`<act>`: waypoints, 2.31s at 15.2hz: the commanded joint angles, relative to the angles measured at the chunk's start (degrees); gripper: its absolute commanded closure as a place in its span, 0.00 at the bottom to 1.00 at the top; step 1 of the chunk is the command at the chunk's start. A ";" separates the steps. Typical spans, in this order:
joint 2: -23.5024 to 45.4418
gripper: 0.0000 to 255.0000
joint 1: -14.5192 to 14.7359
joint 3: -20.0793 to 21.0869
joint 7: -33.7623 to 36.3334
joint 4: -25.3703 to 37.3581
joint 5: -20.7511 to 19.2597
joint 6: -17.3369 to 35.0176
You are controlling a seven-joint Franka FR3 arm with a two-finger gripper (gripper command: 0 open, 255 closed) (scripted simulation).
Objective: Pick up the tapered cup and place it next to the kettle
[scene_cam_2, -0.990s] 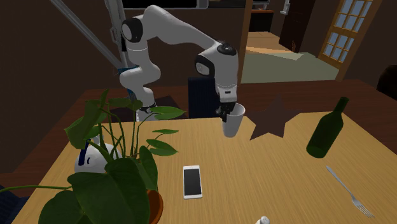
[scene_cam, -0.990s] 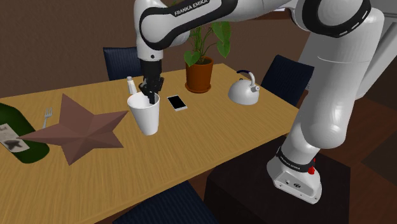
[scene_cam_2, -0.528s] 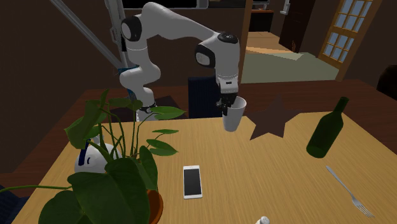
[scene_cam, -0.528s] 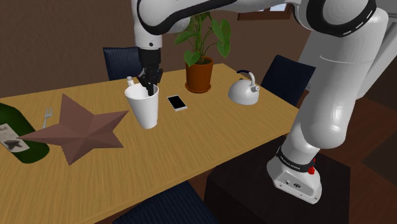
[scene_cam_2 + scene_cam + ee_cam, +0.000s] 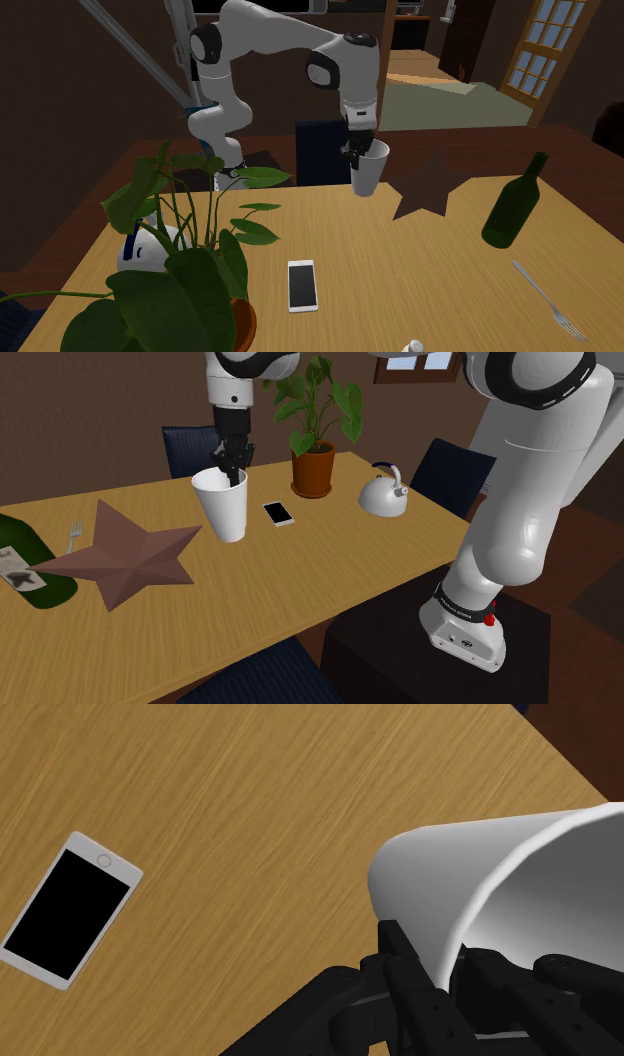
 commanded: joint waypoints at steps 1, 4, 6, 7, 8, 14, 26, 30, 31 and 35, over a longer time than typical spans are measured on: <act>0.03 1.00 -0.05 -0.04 0.10 1.70 -0.06 -1.66; 0.09 1.00 -0.05 -0.03 0.39 4.08 -0.12 -3.96; 0.20 1.00 -0.03 -0.02 0.60 5.76 -0.18 -5.52; 0.28 1.00 -0.02 -0.02 0.70 6.63 -0.21 -6.31; 0.38 1.00 -0.01 -0.01 0.81 7.52 -0.24 -7.10; 1.29 1.00 0.12 0.05 1.52 13.36 -0.49 -12.00; -10.85 1.00 -3.54 -2.53 -4.35 2.91 2.09 -14.27; -18.55 1.00 -5.35 -4.95 -8.79 -5.49 2.96 -14.14; -20.35 1.00 -5.76 -5.61 -9.89 -7.35 3.05 -14.24; -27.10 1.00 -7.22 -8.48 -14.23 -13.93 2.81 -15.08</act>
